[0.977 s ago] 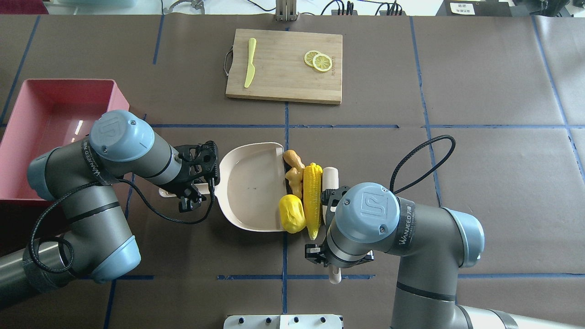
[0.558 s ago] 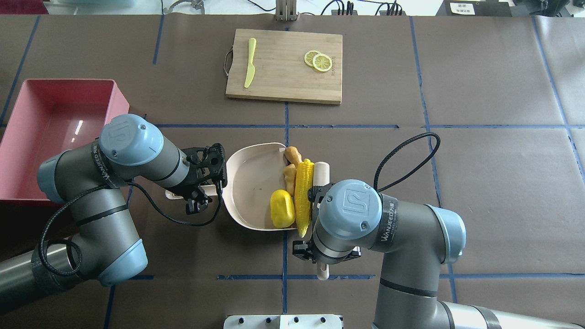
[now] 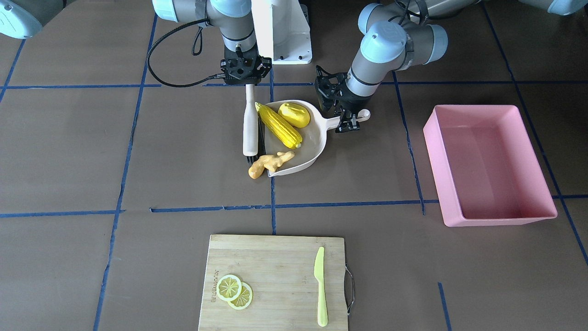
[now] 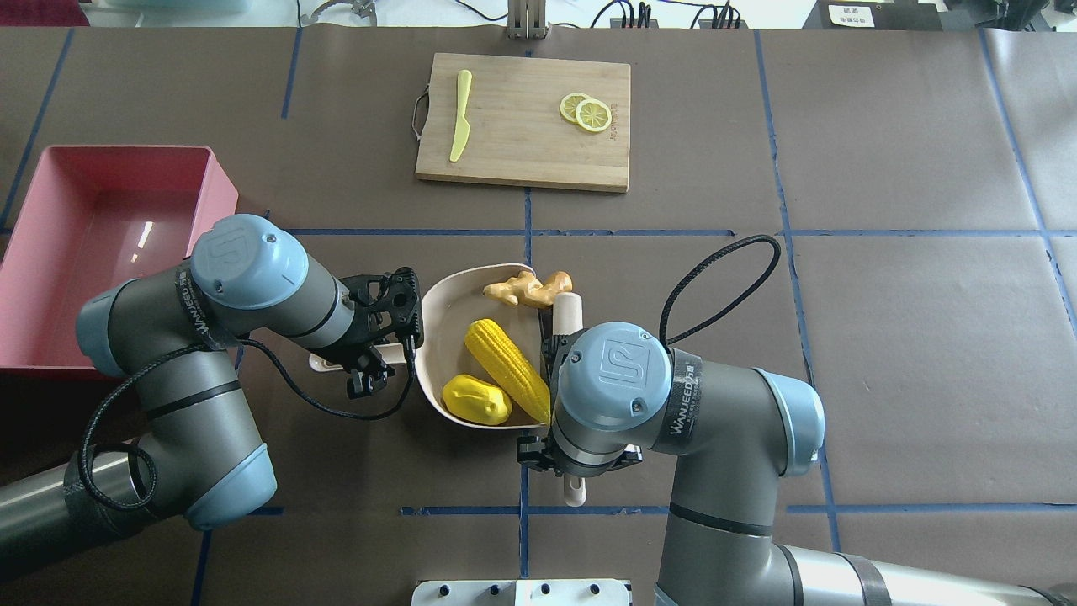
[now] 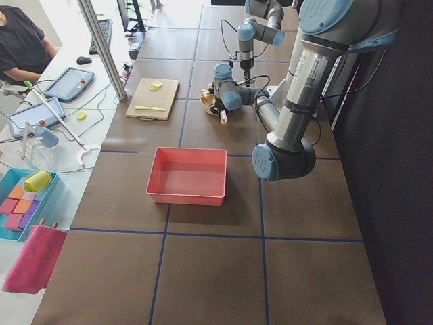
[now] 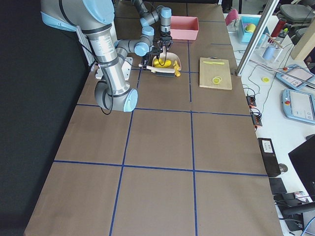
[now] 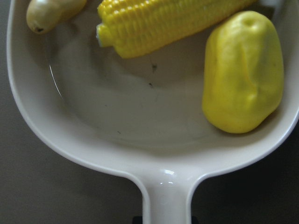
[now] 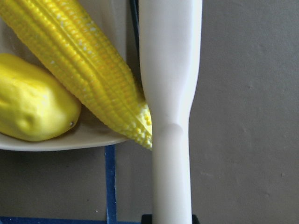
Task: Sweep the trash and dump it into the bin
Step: 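Sweep the corn, potato and ginger into the dustpan with the right-held brush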
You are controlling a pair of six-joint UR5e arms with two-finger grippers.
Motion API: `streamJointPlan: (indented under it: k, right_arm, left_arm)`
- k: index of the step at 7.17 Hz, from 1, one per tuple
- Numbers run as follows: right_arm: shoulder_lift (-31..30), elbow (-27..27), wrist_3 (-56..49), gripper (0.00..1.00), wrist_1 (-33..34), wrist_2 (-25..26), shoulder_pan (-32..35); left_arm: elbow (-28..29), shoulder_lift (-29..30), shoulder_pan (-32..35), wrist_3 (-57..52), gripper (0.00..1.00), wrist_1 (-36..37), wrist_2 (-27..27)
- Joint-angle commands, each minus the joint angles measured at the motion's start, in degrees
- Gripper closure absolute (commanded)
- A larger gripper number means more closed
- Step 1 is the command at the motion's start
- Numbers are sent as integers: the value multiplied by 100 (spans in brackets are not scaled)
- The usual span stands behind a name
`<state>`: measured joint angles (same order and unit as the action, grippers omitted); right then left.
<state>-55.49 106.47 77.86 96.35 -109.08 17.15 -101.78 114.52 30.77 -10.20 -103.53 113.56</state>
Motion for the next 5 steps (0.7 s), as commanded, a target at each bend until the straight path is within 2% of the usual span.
streamJointPlan:
  k: [1,5]
  right_arm:
    - [178,-48,-16,100,-3,-8,8]
    - [363,-100,72,100,-11,-8,17]
  left_arm:
    - [1,0,-1,1,92,0,0]
    - [-8,0,-10,131,92,0,-9]
